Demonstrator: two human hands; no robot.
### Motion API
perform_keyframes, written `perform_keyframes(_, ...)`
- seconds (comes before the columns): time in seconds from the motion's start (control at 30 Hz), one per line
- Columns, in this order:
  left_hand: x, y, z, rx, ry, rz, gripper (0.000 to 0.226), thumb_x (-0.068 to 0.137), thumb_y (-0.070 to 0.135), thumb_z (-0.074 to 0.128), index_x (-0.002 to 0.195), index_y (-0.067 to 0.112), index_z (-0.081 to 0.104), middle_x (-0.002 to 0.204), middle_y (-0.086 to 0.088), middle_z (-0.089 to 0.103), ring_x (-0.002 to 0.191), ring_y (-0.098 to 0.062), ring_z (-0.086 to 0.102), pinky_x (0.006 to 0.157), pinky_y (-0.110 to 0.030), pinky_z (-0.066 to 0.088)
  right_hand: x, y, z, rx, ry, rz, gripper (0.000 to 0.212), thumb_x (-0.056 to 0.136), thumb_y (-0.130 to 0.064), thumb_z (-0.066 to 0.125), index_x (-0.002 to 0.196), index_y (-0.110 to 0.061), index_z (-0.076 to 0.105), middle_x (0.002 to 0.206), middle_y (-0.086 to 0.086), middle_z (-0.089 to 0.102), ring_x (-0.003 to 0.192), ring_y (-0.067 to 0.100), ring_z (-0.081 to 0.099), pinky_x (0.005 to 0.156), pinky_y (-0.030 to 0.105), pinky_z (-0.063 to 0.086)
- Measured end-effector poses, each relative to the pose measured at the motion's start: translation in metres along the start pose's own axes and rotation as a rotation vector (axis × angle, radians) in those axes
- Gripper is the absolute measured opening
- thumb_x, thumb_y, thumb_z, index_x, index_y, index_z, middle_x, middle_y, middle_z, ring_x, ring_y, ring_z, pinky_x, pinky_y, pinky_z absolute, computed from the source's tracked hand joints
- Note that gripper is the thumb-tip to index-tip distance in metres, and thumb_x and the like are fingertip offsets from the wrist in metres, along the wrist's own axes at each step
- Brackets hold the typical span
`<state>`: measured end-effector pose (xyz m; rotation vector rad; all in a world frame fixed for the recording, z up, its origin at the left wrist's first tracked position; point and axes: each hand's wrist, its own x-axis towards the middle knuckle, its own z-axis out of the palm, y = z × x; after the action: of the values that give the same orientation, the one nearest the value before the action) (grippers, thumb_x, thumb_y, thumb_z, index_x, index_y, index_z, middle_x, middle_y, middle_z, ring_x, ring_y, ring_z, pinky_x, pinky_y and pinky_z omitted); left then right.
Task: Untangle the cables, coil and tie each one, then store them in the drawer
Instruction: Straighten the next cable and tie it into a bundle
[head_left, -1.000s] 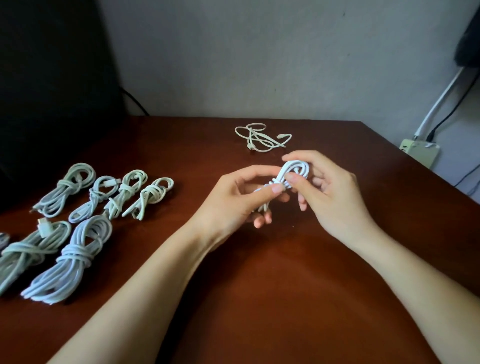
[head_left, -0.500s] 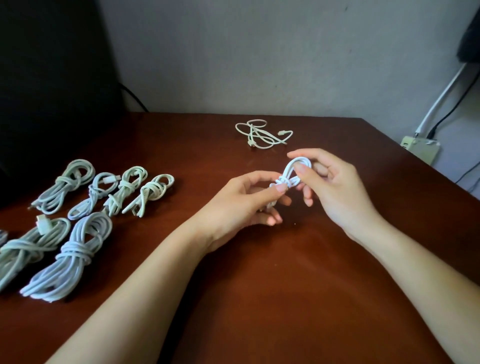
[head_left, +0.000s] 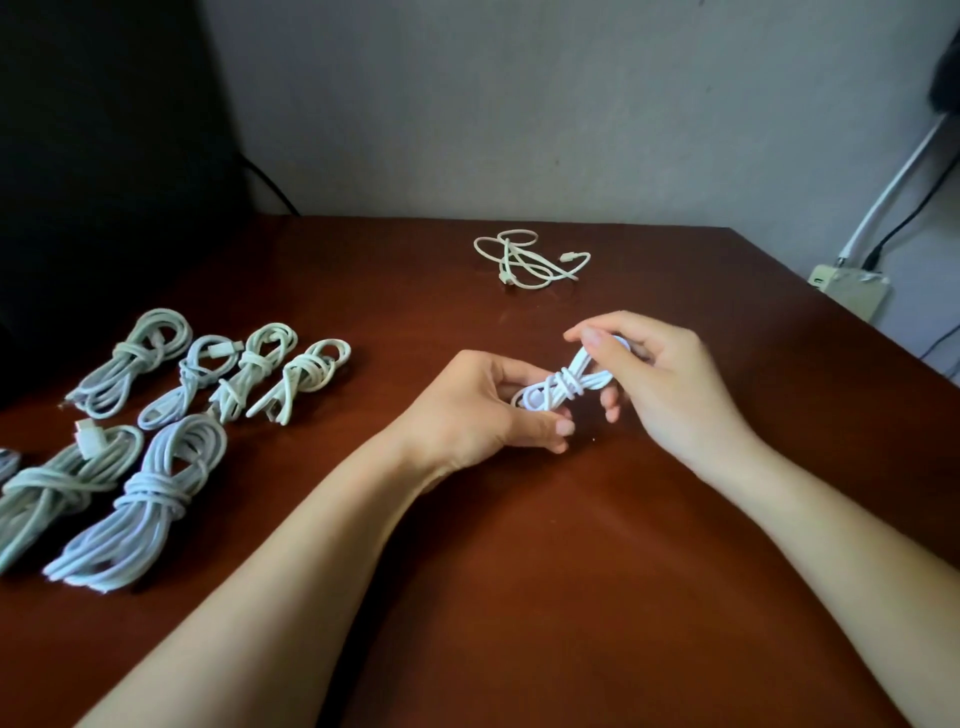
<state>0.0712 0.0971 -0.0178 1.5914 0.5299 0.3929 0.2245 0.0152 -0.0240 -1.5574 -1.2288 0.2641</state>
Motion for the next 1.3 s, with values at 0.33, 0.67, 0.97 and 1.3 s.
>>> perform_keyframes(0.33, 0.001, -0.004, 0.009, 0.067, 0.124, 0.057, 0.024, 0.076, 0.000, 0.075, 0.099, 0.005, 0.071, 0.087, -0.021, 0.072, 0.075, -0.023, 0.069, 0.086, -0.036, 0.056, -0.006, -0.005, -0.002, -0.425, -0.101, -0.074, 0.032, 0.086, -0.041, 0.060, 0.118, -0.036, 0.057, 0.107, -0.009, 0.054, 0.099, 0.008, 0.053, 0.077, 0.018, 0.038)
perform_keyframes(0.67, 0.001, -0.004, 0.012, 0.332, 0.164, 0.168, 0.025, 0.079, 0.016, 0.076, 0.102, 0.025, 0.072, 0.083, -0.006, 0.075, 0.069, -0.013, 0.072, 0.080, -0.031, 0.057, -0.002, 0.005, -0.002, -0.349, -0.185, -0.021, 0.026, 0.097, -0.033, 0.048, 0.122, -0.031, 0.053, 0.113, -0.007, 0.051, 0.098, 0.007, 0.051, 0.073, 0.007, 0.036)
perform_keyframes(0.97, 0.000, 0.007, 0.020, 0.711, 0.335, 0.295, 0.025, 0.083, 0.020, 0.071, 0.106, 0.009, 0.071, 0.097, -0.005, 0.066, 0.100, -0.012, 0.049, 0.071, -0.016, 0.031, 0.002, 0.008, 0.007, 0.192, 0.072, 0.223, 0.012, 0.093, -0.016, 0.059, 0.088, -0.027, 0.063, 0.095, 0.004, 0.063, 0.084, 0.013, 0.065, 0.071, 0.029, 0.056)
perform_keyframes(1.3, -0.055, 0.020, -0.032, 1.024, 0.416, 0.232, 0.036, 0.075, 0.038, 0.076, 0.107, 0.023, 0.069, 0.097, 0.000, 0.067, 0.091, -0.018, 0.061, 0.079, -0.034, 0.050, -0.010, -0.036, 0.062, 0.578, 0.038, 0.269, 0.006, 0.095, -0.009, 0.056, 0.091, -0.011, 0.062, 0.085, 0.011, 0.065, 0.074, 0.015, 0.068, 0.067, 0.028, 0.057)
